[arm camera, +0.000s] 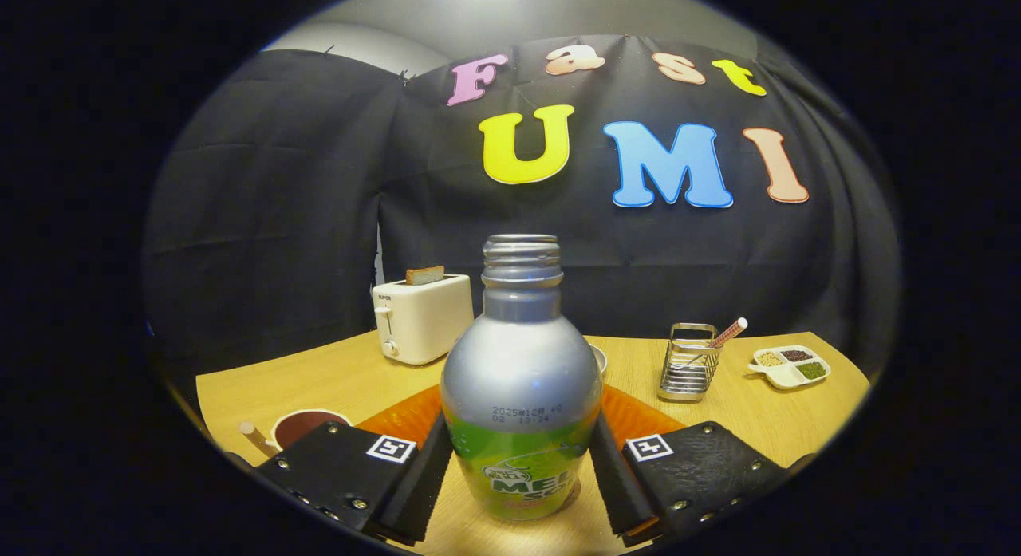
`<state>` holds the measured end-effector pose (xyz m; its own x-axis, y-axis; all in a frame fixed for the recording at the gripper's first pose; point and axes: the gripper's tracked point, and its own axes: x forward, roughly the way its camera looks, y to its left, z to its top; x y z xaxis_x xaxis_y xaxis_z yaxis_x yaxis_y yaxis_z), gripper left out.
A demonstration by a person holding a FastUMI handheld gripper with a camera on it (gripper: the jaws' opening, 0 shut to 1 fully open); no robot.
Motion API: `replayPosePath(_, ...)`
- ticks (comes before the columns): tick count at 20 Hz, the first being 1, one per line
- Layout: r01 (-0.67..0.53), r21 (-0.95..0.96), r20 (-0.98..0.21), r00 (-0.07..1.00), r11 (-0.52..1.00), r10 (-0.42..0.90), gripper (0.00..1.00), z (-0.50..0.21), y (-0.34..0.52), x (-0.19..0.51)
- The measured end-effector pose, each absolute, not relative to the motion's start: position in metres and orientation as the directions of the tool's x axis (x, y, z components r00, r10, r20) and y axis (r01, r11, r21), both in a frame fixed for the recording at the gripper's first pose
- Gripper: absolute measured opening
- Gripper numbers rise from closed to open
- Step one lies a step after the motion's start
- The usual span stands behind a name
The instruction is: Take the bottle from table, then pour the juice into the cup, finally place the bottle on the coaster
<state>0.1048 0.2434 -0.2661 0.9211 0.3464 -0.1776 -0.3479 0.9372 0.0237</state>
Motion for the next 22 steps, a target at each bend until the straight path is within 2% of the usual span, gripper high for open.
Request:
replayPosePath(11,-0.305,0.018,-0.218,0.928,0.952,0.301,0.81,-0.303,0.246,0.131)
replayPosePath(22,-0.310,-0.041,-0.160,0.940,0.950,0.300,0.82,-0.303,0.252,0.134)
